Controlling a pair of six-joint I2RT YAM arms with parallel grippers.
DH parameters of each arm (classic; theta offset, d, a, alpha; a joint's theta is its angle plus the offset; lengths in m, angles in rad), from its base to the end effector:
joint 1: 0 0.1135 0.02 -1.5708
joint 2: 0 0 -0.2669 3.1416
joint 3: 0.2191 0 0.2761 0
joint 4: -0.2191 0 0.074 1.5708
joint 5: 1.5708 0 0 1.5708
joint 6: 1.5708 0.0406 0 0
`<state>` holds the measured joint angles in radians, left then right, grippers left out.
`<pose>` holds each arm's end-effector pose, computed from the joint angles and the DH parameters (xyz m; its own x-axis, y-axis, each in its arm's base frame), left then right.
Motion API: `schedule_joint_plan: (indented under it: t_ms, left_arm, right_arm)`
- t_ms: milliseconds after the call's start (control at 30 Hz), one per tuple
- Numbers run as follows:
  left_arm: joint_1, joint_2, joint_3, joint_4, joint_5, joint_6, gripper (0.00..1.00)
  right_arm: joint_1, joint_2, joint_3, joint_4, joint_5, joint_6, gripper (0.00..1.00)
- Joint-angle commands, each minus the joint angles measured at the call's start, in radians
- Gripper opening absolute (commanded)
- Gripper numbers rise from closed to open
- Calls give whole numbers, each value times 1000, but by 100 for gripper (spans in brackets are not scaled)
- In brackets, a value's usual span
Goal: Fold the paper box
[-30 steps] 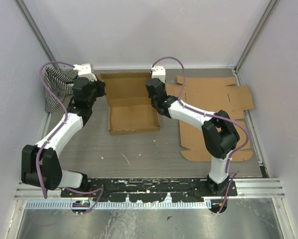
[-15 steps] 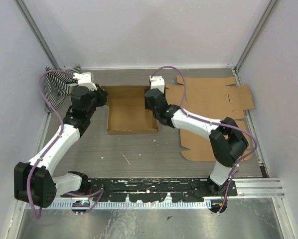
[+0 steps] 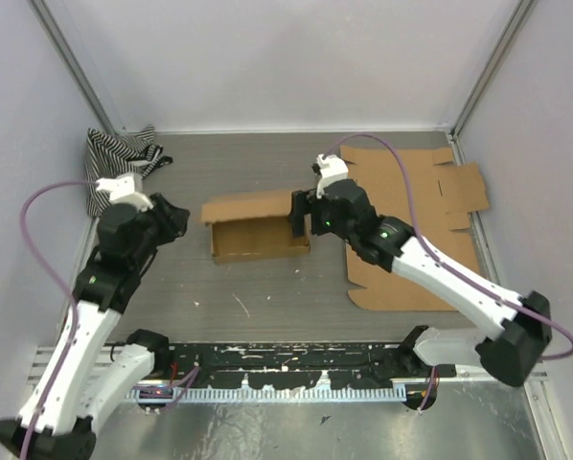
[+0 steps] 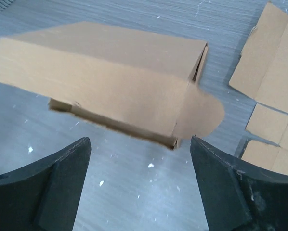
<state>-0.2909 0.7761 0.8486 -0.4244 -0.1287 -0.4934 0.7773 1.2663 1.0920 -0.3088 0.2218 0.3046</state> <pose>0.1943 -0.0527 0.3405 -0.3709 -0.3793 -0.8477 -0.0075 0.9140 -0.4056 0.2318 0.2155 0.3277 -0.4794 -0.0613 -0.8754 -0.4209 0.8914 0.1681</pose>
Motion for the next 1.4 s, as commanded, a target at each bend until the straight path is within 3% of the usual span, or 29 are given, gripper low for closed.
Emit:
schedule_joint_plan:
  t_ms: [0, 100, 167, 367, 600, 833, 1100, 1367]
  left_arm:
    - [-2, -203, -20, -147, 21, -75, 53]
    - [-3, -246, -42, -121, 43, -86, 62]
    - [-3, -188, -56, -83, 75, -86, 65]
    - [-3, 159, -40, 23, 182, -76, 65]
    - [-2, 355, -68, 140, 173, -63, 64]
    - [-3, 552, -62, 199, 141, -50, 64]
    - [-3, 723, 24, 191, 125, -20, 62]
    - [10, 798, 196, 136, 79, 29, 65]
  right_arm:
    - [4, -175, -19, -142, -109, 2, 91]
    - [3, -232, -25, -176, -68, -1, 99]
    - [-1, -203, -24, -172, -69, -10, 100]
    - [-51, 139, 84, -117, -138, -13, 100]
    - [-166, 356, 89, 22, -186, 40, 86]
    - [-178, 513, 141, 42, -211, 47, 81]
    - [-179, 625, 221, 44, -238, 79, 73]
    - [-181, 658, 362, 6, -148, 85, 70]
